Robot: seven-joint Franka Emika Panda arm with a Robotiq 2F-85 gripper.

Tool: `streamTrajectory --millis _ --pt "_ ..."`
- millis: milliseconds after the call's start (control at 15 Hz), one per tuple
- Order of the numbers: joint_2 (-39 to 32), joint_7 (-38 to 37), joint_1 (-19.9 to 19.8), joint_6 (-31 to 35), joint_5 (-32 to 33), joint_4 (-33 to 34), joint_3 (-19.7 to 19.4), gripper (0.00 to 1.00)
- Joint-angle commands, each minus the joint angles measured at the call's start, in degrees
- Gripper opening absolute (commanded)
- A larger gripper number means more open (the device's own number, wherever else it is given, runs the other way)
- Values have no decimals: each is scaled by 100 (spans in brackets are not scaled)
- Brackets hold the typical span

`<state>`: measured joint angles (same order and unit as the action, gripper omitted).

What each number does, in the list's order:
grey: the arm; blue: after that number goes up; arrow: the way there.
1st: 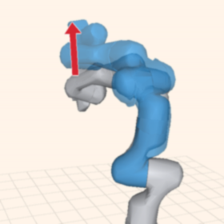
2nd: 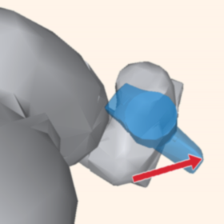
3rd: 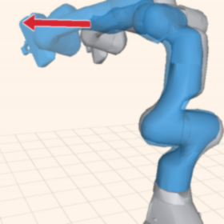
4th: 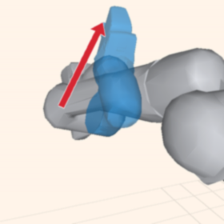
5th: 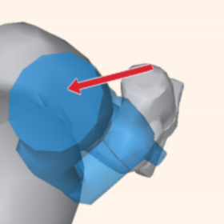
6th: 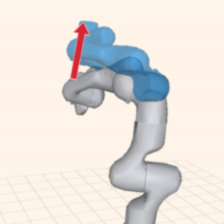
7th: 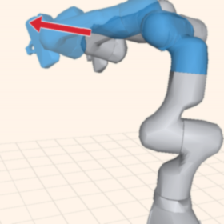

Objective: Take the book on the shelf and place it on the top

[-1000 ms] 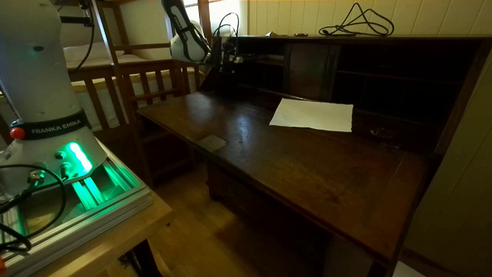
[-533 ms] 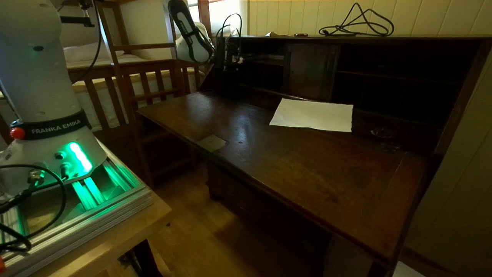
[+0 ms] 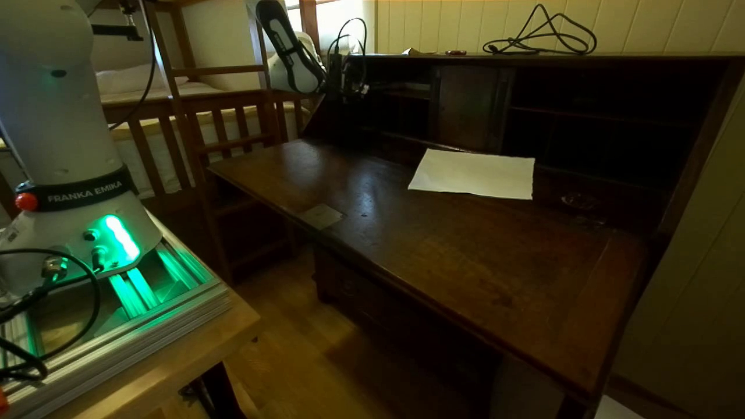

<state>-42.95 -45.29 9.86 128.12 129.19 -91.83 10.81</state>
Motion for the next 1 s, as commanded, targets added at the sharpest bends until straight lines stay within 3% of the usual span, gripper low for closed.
streamTrajectory --millis 0,467,667,933 --pt "114 -4 -26 66 28 -218 55 12" --pt "1674 25 -223 496 -573 -2116 286 12" --pt "2493 553 -224 120 -1298 -2990 154 12" --pt "3651 513 -357 -53 -2057 -4090 63 12"
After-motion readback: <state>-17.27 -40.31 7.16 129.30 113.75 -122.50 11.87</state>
